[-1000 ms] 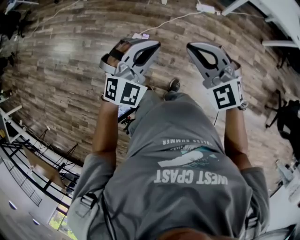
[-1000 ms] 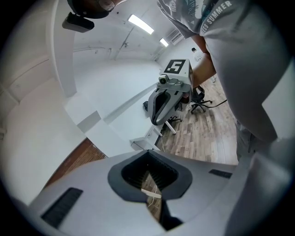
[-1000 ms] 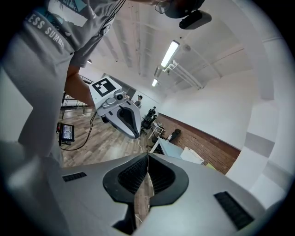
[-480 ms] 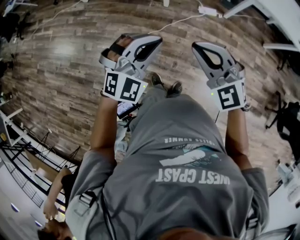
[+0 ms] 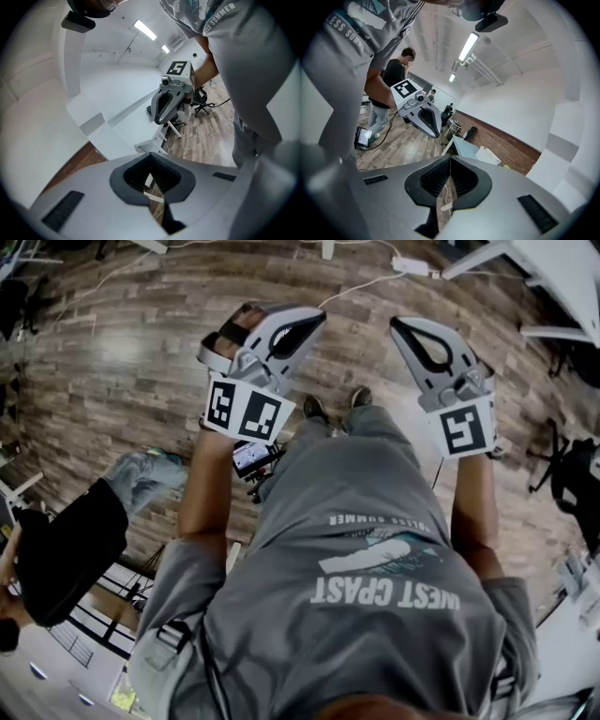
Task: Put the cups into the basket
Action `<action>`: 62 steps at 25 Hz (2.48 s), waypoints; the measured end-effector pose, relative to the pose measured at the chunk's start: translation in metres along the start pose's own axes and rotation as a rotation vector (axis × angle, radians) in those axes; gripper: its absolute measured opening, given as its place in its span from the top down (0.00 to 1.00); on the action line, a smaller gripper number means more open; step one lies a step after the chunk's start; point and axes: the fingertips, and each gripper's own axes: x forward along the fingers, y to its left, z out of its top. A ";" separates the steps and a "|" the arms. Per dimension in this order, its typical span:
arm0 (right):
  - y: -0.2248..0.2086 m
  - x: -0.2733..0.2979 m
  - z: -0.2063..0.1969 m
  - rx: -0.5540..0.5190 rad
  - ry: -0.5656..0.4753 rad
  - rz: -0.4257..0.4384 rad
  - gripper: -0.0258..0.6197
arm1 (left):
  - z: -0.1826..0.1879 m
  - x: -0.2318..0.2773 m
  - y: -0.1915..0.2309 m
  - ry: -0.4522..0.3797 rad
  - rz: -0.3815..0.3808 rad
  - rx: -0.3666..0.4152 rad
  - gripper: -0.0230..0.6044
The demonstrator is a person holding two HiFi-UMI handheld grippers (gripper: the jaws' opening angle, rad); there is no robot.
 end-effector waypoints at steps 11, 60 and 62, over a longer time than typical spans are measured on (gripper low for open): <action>-0.074 0.011 -0.040 -0.009 -0.069 0.024 0.94 | -0.001 0.075 0.041 0.059 0.028 0.012 0.96; -0.270 0.161 -0.103 -0.026 -0.127 0.063 0.94 | -0.104 0.207 0.230 0.140 0.095 0.014 0.96; -0.282 0.164 -0.109 -0.033 -0.155 0.078 0.94 | -0.104 0.222 0.237 0.154 0.102 0.017 0.96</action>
